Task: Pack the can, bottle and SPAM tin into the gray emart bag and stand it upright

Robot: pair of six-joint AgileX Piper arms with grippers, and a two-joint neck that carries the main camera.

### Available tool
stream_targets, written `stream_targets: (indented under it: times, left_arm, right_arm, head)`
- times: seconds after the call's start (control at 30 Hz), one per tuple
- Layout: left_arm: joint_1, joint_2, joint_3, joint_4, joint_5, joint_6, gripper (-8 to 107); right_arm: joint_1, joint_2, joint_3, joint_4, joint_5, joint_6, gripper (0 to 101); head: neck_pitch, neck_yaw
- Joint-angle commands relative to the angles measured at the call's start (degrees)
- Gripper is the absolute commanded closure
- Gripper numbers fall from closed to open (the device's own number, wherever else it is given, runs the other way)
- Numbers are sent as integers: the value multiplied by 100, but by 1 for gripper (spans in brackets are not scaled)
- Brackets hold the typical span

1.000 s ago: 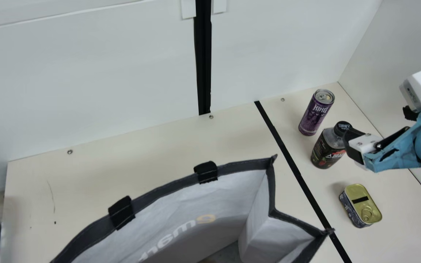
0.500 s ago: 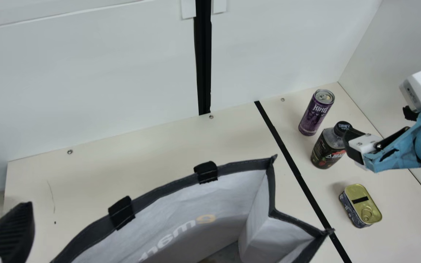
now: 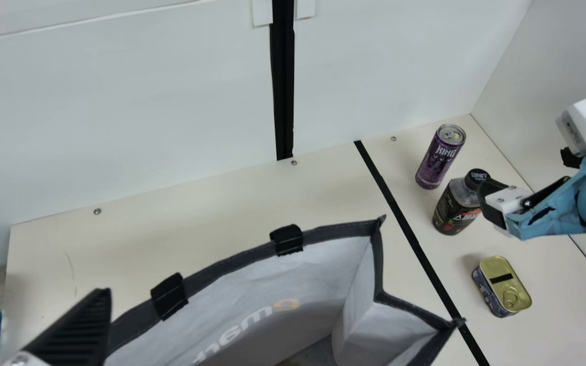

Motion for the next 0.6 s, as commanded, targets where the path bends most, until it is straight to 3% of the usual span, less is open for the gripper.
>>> stream_targets:
  times: [0.0, 0.57]
  left_arm:
    - [-162, 38, -22, 14, 4, -22, 9]
    - [-860, 519, -214, -67, 4, -67, 9]
  right_arm:
    - [0, 0, 0, 0, 0, 0, 6]
    - [0, 0, 0, 0, 0, 0, 6]
  head:
    - [-130, -14]
    - [-130, -14]
